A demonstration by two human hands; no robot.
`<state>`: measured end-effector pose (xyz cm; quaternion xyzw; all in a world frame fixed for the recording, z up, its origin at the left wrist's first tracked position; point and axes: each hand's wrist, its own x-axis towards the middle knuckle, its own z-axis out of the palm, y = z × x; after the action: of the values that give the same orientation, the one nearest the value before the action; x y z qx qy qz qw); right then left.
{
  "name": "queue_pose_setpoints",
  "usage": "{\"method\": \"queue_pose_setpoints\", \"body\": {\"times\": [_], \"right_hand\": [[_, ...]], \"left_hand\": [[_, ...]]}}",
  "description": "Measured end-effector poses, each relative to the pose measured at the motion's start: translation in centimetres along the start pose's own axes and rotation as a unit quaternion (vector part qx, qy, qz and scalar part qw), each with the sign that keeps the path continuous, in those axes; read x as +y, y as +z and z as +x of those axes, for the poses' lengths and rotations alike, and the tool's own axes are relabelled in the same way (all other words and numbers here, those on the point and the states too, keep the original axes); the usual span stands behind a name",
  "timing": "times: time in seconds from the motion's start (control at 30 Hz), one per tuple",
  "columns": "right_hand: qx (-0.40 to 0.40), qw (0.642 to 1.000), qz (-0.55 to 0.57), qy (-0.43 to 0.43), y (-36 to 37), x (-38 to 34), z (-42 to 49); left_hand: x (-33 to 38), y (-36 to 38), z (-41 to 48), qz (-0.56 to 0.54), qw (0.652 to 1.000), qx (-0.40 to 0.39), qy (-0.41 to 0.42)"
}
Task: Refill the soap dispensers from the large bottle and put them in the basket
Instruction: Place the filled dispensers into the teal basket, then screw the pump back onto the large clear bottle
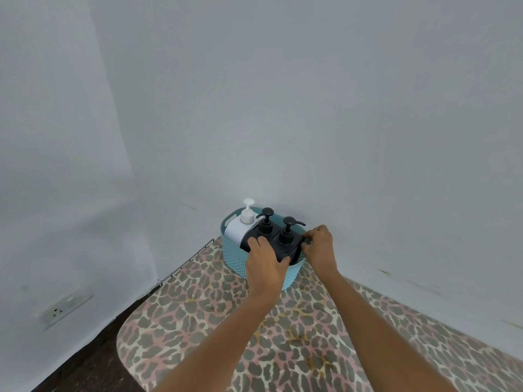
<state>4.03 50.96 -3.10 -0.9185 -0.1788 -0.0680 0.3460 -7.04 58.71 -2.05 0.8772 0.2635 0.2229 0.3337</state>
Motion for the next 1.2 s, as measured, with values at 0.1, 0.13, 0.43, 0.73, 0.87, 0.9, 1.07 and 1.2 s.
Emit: {"method": "queue_pose_setpoints", "body": {"times": [0.1,0.13,0.43,0.73,0.87,0.9,1.07,1.2], "right_hand": [[-0.046,0.992,-0.111,-0.033,-0.3,-0.2,-0.8],[-0.061,0.988,-0.136,-0.04,-0.6,-0.2,-1.2],[-0.055,0.998,-0.008,0.008,-5.8,2.2,-6.2],[0.056,0.997,-0.027,0.037,-13.2,6.9,-14.0],[0.1,0.99,-0.099,0.025,-16.8,9.6,-18.0],[0.113,0.987,-0.111,0.026,-17.8,10.3,-19.0],[0.176,0.971,-0.155,0.048,-22.9,14.4,-24.0],[0.219,0.957,-0.165,0.089,-27.4,17.9,-27.8]], "left_hand": [[0.0,0.1,-0.1,0.009,1.0,-0.005,0.011],[0.0,0.1,-0.1,0.011,1.0,-0.007,0.014],[1.1,0.1,-2.8,0.121,0.992,-0.004,0.038],[7.4,2.6,-8.5,0.055,0.983,-0.044,0.167],[11.4,4.5,-12.9,0.01,0.97,-0.075,0.231],[12.4,5.1,-14.0,0.003,0.966,-0.081,0.246],[17.1,7.8,-20.0,-0.03,0.944,-0.12,0.306],[20.8,10.1,-24.7,-0.054,0.925,-0.163,0.339]]}}
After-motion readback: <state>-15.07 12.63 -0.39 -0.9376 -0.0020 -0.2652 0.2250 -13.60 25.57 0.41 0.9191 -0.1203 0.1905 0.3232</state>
